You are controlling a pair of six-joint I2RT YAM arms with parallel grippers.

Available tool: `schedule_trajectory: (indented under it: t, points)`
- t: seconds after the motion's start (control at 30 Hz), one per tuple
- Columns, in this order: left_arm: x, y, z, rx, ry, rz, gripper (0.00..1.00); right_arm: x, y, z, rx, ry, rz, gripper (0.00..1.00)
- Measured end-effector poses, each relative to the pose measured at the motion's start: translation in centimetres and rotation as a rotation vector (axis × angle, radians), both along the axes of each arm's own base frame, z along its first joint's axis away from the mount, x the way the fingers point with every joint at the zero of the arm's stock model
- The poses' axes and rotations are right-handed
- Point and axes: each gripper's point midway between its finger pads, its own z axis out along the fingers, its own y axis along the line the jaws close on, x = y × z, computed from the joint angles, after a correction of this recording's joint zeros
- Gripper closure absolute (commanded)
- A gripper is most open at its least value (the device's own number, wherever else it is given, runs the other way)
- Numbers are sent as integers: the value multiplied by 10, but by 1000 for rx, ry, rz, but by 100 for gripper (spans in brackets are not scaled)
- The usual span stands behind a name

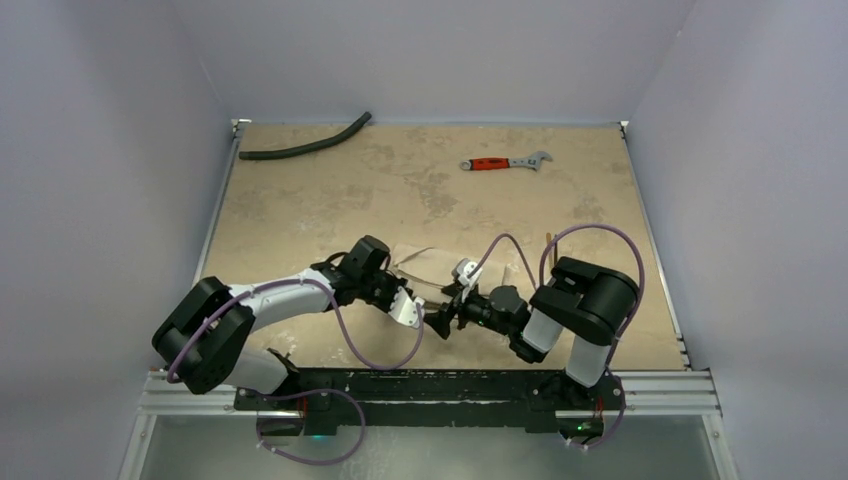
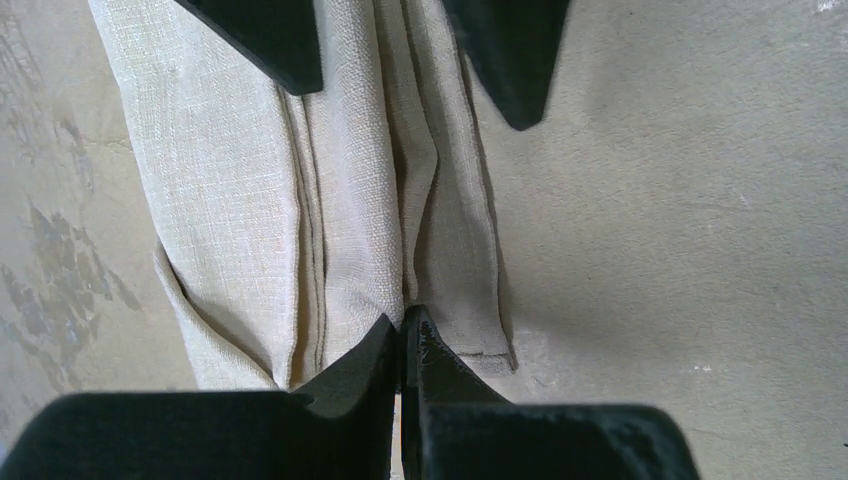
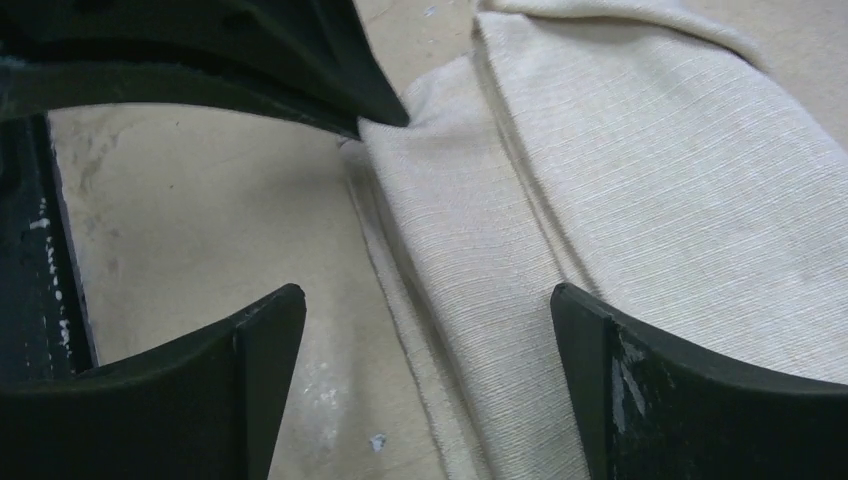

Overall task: Fold the napkin into a case and place the utensils inside
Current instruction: Pick up the 2/3-rectangle-folded napkin at the center of the board.

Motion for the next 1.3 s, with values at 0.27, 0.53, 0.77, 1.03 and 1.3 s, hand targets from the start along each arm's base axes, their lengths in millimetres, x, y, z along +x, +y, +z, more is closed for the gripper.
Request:
schedule_trajectory:
  t: [0.27, 0.53, 0.77, 1.03, 1.3]
  points:
    - [-4, 4, 1, 7, 24, 6, 98, -8, 11, -8, -85, -171, 48, 1]
    - [-13, 12, -4, 49, 46, -25, 79, -6, 17, -4, -140, -282, 86, 2]
    - [-13, 14, -4, 53, 42, -30, 66, -7, 31, 25, -105, -397, 112, 3]
    - [-11, 26, 20, 17, 16, 3, 60, -11, 51, 30, -134, -511, 163, 3]
    - [-27, 31, 17, 3, 29, -52, 59, -5, 63, 17, -182, -555, 205, 4]
